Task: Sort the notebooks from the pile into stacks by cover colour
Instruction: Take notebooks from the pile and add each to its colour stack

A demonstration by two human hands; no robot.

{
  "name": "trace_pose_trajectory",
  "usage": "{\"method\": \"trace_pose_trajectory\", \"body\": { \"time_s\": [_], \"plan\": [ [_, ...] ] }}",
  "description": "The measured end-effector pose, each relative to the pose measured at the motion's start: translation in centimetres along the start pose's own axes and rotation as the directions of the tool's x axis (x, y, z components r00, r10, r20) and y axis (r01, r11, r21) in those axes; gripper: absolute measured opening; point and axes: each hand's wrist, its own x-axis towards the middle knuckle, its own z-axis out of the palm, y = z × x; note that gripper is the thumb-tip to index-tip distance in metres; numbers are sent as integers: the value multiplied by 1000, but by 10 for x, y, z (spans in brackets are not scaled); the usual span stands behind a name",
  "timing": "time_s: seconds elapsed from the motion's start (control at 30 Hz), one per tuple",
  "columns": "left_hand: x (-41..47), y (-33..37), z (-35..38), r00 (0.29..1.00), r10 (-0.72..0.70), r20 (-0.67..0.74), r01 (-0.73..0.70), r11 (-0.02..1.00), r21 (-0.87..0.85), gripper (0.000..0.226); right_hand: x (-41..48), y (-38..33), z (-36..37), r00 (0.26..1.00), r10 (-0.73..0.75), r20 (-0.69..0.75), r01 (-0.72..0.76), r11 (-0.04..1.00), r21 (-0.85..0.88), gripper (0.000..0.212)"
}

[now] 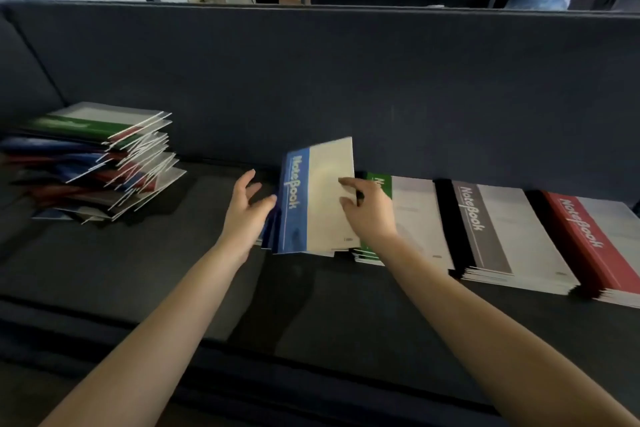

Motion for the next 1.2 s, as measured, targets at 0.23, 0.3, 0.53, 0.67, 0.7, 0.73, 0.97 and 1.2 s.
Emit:
{"method": "trace_pose_trajectory", "body": {
  "time_s": [0.23,0.3,0.53,0.67,0.7,0.73,0.97,1.2],
  "plan": [
    [6,-10,-33,928,11,373,-172,900,400,77,7,-11,33,998,58,30,-53,987,-153,59],
    [4,-18,-36,887,-32,460,-209,861,464,91,3,-11,45,987,110,117,-84,975,-206,66],
    [-2,-26,-37,888,42,458,-283,836,470,78,-5,-12,59,968,194,161,-151,957,-248,67],
    [1,-24,-35,882,37,470,-294,823,486,69,-8,-9,67,962,210,176,-164,956,-243,60],
    [3,-24,-35,879,27,476,-291,821,491,71,-8,-9,69,959,222,178,-173,952,-252,60],
    [5,-23,-36,877,17,480,-287,820,495,73,-7,-11,70,955,241,174,-191,946,-262,60],
    [6,-16,-62,907,87,413,-289,841,458,79,-10,-35,76,984,132,116,-91,948,-305,56],
    [5,-21,-133,934,231,274,-347,775,528,50,0,-77,129,977,-27,211,84,960,-267,54]
  ]
}}
